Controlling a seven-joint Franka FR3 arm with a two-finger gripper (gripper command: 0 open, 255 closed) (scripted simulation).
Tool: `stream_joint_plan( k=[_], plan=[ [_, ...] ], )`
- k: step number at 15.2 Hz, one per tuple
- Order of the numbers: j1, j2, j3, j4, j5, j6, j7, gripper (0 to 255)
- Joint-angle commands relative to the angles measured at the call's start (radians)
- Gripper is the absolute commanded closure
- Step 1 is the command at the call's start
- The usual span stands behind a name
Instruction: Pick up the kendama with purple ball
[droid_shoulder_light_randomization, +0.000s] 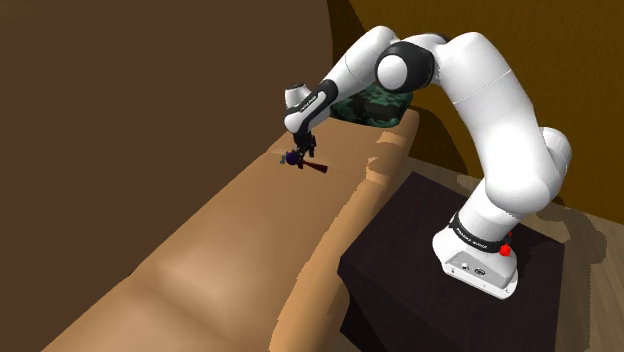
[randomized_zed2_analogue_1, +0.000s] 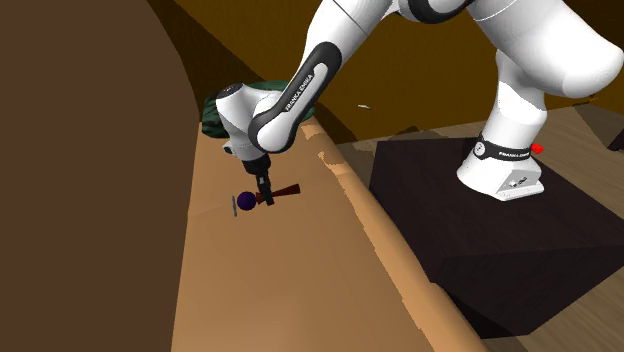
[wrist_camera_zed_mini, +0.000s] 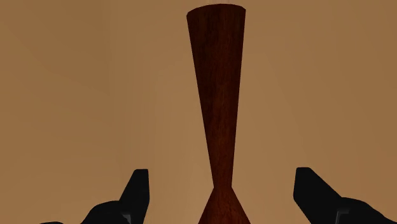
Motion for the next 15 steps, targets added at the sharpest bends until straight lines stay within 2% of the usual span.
stream_joint_plan(
  k=[1,2,11,15],
  plan=[
    [0.000,0.009,0.000,0.004,0.000,0.005,0.000,0],
    [0.000,0.009,0.000,0.004,0.000,0.005,0.000,255],
    [0.000,0.009,0.000,0.004,0.000,0.005,0.000,255],
    [0.000,-0.037,0.001,-0.017,0.001,-0.020,-0.001,255]
  ],
)
